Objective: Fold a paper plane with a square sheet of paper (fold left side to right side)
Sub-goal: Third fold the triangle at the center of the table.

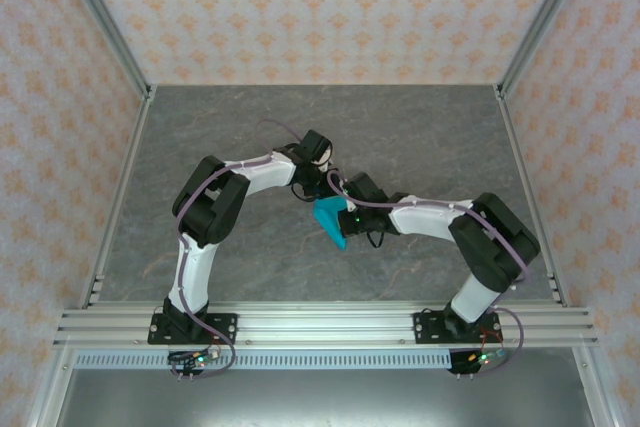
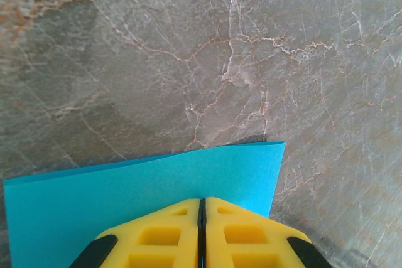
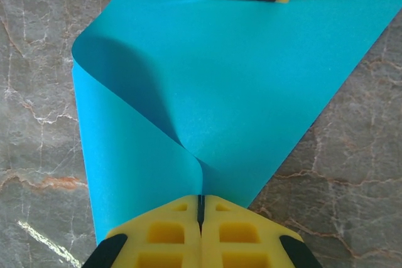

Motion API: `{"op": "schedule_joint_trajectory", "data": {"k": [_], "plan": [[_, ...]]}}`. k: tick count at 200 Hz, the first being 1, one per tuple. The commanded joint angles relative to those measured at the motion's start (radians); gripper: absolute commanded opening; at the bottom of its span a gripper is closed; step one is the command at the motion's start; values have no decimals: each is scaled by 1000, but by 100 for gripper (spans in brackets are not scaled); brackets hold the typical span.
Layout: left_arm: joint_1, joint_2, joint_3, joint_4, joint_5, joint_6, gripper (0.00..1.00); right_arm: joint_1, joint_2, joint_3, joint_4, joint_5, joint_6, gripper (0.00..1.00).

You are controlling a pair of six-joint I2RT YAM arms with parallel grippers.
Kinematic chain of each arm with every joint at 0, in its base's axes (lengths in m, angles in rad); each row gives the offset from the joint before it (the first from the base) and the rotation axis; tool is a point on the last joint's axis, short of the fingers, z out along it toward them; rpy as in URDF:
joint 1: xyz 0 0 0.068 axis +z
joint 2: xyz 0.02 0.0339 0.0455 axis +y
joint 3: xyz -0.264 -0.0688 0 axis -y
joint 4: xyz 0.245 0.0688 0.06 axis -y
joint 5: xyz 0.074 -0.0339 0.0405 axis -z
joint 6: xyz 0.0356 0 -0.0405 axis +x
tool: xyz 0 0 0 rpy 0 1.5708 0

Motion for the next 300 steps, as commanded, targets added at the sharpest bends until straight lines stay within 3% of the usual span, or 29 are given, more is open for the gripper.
{"op": "schedule_joint_trajectory", "data": {"k": [1,50,159,181,216,255,300], "plan": [[-27,37,-13,-83,-27,22,10,-4,32,27,-18,4,-14,0],[-25,12,9,-111,-28,38,12,-3,42,25,-87,10,-36,0],[66,-7,244,-331,-55,148,28,4,64,24,-147,2,-70,0],[86,-78,181,-313,-95,150,25,5,67,25,-146,0,-72,0],[96,-253,-29,-220,-115,110,13,5,68,27,-136,-4,-71,0],[93,-356,-268,-2,20,-29,9,7,70,28,-128,-10,-71,0],[38,-338,-352,187,119,-147,9,8,71,28,-132,-9,-73,0]]}}
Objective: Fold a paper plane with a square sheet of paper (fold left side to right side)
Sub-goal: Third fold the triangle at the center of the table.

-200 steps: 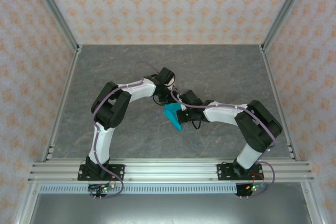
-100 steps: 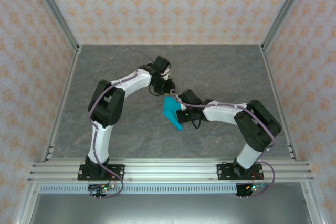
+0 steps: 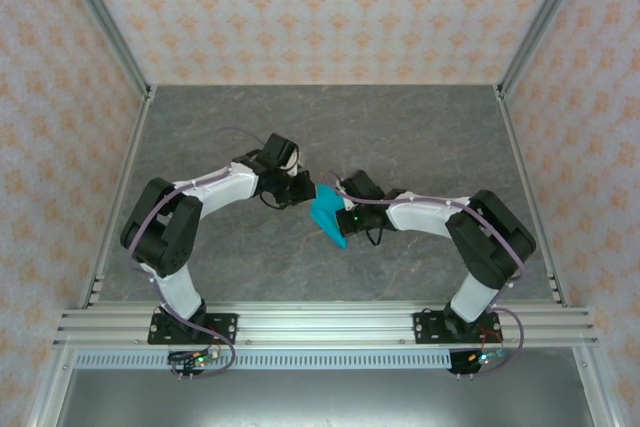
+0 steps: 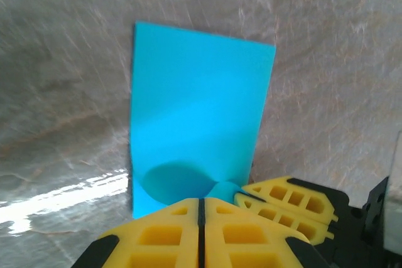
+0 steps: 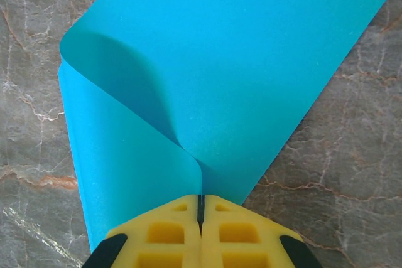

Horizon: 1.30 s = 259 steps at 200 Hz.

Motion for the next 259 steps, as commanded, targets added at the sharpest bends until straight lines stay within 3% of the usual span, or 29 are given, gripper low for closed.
{"op": "schedule_joint_trajectory", "data": {"k": [1,54,168,209,259], "plan": [[-42,20,-19,152,68,-88,9,7,46,-11,-84,-2,-16,0],[-115,90,-30,188,34,-121,9,7,46,-10,-86,-6,-17,0],[-116,81,-82,127,-44,-96,9,7,45,6,-83,-19,-16,0],[-115,75,-94,126,-54,-95,9,7,17,29,-75,-28,-6,9],[-115,73,-100,128,-58,-95,9,-12,-86,40,-90,8,41,44]]}}
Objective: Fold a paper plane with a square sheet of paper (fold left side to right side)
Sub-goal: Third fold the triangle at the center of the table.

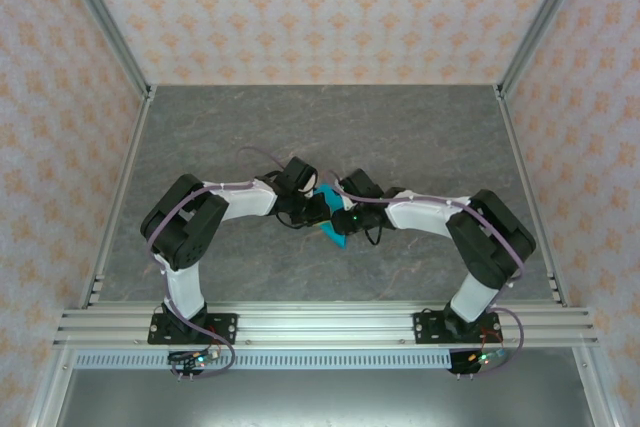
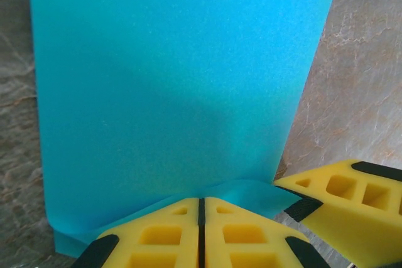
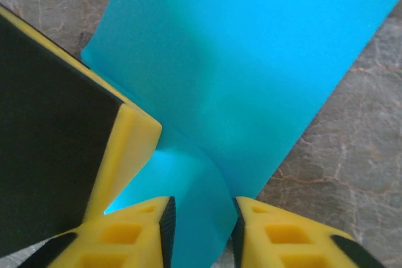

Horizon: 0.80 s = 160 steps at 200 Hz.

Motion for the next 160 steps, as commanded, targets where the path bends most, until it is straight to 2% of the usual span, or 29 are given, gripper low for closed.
{"op": "schedule_joint_trajectory", "data": {"k": [1,29,51,70,88,117,160], "plan": [[1,-27,-23,-27,-43,11,9,-13,-78,17,-44,29,22,44],[1,-31,-25,-26,-46,13,9,-17,-161,-14,-47,-12,48,55],[1,-36,-27,-22,-48,11,9,-18,-197,-54,-11,-160,86,56],[2,-37,-28,-20,-48,10,9,-18,-195,-83,40,-322,139,52],[1,-39,-28,-19,-49,8,9,-18,-184,-104,79,-391,192,46],[1,-41,-28,-16,-50,8,9,-18,-154,-112,108,-442,228,42],[1,-42,-29,-16,-51,7,9,-18,-73,-96,99,-437,230,39]]}}
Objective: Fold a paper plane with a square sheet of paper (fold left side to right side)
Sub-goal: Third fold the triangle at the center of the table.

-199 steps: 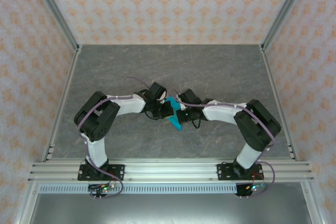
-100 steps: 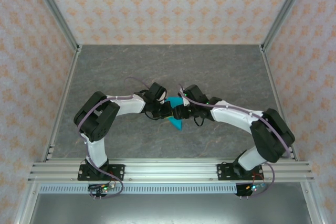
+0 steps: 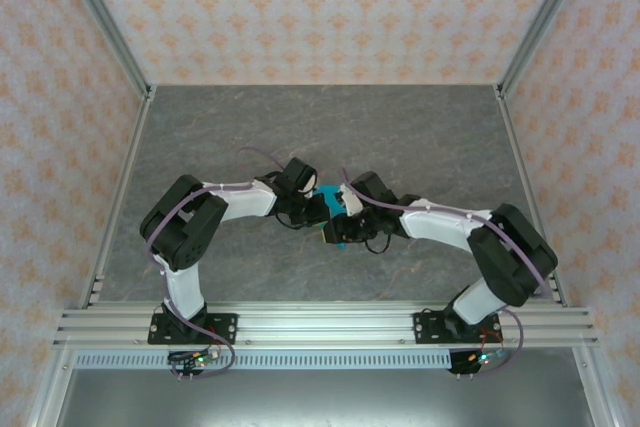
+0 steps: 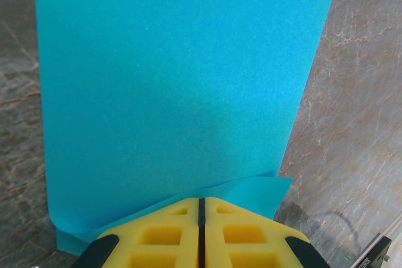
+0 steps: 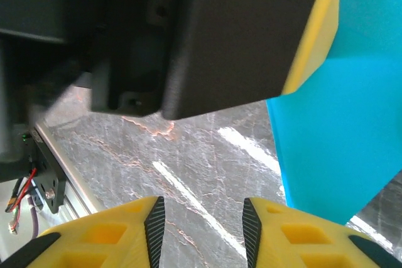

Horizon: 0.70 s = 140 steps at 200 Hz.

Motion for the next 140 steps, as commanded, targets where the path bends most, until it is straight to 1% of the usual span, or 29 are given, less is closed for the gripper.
{"op": "schedule_joint_trajectory", "data": {"k": [1,21,140], "plan": [[1,-36,-23,-20,-41,7,10,-4,42,11,22,-28,19,39],[1,-35,-23,-21,-41,7,9,-4,52,16,25,-6,22,39],[2,-32,-17,-28,-43,14,9,-4,106,12,29,-13,22,38]]}}
